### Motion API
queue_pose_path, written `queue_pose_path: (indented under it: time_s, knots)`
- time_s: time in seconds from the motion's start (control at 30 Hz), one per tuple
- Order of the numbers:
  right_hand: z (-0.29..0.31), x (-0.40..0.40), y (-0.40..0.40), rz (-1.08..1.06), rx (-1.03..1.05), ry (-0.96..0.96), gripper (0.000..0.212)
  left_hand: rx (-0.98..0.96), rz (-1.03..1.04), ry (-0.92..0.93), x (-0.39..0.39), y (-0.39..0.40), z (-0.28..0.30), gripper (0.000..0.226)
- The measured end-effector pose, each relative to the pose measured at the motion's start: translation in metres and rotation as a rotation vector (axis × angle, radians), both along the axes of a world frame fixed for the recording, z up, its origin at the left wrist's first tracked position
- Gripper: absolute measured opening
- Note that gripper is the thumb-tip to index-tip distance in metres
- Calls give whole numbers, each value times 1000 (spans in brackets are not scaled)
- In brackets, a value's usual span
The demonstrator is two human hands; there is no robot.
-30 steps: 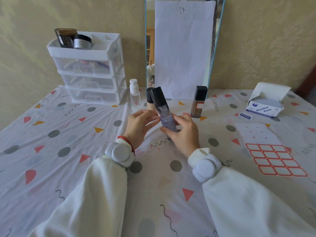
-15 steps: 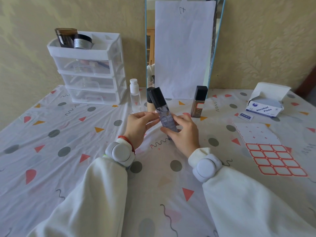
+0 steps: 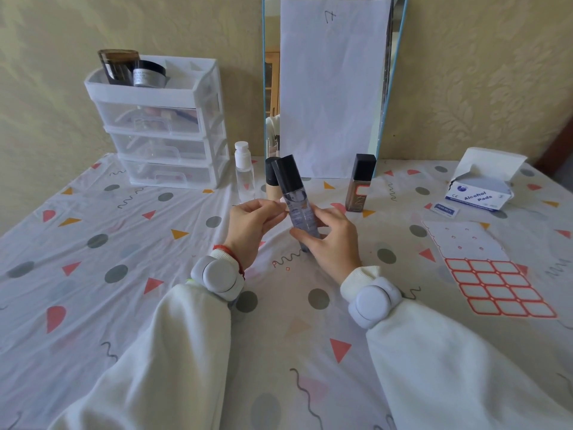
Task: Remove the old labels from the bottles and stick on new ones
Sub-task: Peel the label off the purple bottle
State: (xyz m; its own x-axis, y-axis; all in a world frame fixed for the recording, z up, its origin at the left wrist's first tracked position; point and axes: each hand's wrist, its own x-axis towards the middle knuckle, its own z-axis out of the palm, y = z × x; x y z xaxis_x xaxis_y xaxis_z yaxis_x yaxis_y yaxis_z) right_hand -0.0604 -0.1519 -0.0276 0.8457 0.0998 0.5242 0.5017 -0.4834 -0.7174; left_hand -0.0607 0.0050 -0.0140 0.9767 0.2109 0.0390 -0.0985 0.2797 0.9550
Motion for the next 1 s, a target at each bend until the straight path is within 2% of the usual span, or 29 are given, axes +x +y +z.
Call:
queue_pose_path:
  time_s: [0.17,0.33,0.77,1.0]
  knots:
    - [4,-2,0,-29,-3,-27,41,-162,-106,-41,-1,0,7,17]
    - [4,-5,1,-17,-44,-49,48,-9,-110,-40,-3,-3,3,32]
    - [2,-3,1,23,13,60,43,40,6,-40,-3,-5,4,11]
    - [1,-1,1,20,51,103,39,51,37,-19,-1,-4,2,11]
